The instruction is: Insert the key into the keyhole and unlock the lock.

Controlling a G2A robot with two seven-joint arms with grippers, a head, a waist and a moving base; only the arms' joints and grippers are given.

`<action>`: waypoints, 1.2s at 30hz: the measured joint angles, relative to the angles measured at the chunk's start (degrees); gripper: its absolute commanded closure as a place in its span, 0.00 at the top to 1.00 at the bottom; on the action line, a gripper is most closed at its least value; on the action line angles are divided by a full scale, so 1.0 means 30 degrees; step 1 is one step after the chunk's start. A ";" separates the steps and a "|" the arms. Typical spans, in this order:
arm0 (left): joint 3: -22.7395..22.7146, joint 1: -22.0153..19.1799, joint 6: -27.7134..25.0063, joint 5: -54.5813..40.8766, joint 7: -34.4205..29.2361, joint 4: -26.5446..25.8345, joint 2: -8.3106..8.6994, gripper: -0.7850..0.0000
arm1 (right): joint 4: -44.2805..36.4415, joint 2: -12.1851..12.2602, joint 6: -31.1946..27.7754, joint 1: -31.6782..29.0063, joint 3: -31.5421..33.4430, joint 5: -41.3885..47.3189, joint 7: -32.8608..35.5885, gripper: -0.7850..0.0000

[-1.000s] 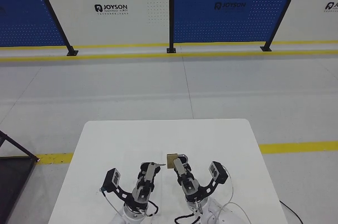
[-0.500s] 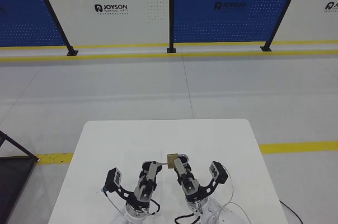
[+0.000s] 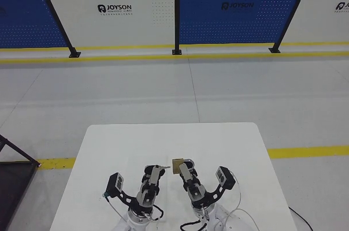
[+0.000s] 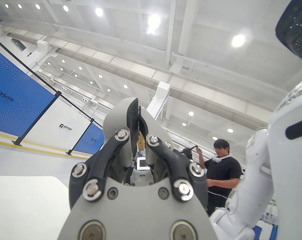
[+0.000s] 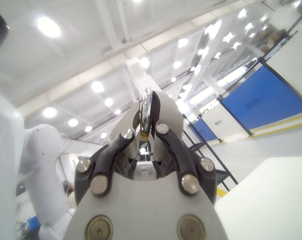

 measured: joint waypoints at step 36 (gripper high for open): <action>0.0358 -0.0484 0.0016 -0.0077 0.0014 0.0572 -0.0404 0.00 | -0.0744 -0.0050 0.0447 -0.0472 0.0500 0.0905 0.1481 0.00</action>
